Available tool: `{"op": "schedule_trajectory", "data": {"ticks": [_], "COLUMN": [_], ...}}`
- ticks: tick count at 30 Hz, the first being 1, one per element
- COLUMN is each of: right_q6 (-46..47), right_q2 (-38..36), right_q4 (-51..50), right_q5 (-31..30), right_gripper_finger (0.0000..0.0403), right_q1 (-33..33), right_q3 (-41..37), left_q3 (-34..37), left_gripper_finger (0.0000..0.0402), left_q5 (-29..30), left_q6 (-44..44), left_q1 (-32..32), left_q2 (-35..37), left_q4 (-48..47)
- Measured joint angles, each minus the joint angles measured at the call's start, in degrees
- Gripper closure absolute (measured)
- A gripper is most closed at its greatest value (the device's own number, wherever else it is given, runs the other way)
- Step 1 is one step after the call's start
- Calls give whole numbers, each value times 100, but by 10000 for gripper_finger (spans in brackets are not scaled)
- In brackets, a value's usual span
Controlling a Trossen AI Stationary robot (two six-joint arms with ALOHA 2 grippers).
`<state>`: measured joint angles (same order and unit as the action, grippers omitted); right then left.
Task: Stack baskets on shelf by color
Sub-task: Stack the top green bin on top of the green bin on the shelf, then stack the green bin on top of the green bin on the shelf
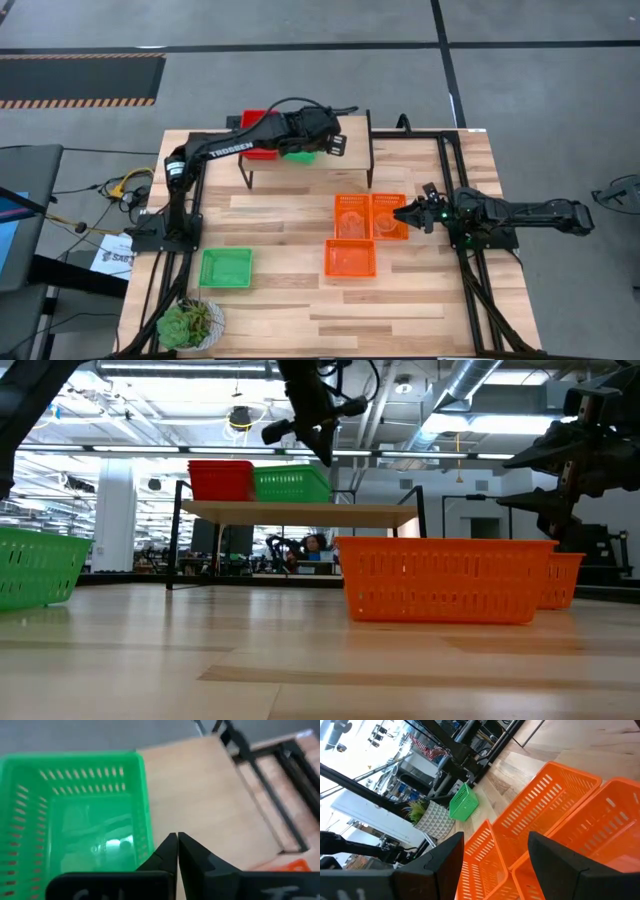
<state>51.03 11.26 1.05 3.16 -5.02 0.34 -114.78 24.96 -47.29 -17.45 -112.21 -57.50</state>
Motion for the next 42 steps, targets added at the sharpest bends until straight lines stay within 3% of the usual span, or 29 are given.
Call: {"op": "schedule_trajectory", "data": {"ticks": [8,12,19,23,27,36,42], "right_q6": [13,11,35,9,-39,-50,-40], "right_q2": [20,35,38,37,38,35,35], "right_q4": [-1,1,3,2,1,1,3], "right_q5": [0,2,2,3,4,4,4], "right_gripper_finger": [159,159,159,159,159,159,159], "right_q1": [4,4,4,4,4,4,4], "right_q3": [2,0,0,0,0,0,0], "left_q3": [-55,-95,-749,-960,-905,-383,344], "left_gripper_finger": [401,401,401,393,352,217,190], "left_q5": [1,-458,-419,-851,-1162,-1989,-2323], "left_q6": [-98,53,-250,-460,-911,-972,-1196], "left_q1": [33,219,975,1686,2405,3666,4181], "left_q2": [-35,205,463,469,469,338,340], "left_q4": [437,891,-1072,-2439,-3280,-3230,-3245]}}
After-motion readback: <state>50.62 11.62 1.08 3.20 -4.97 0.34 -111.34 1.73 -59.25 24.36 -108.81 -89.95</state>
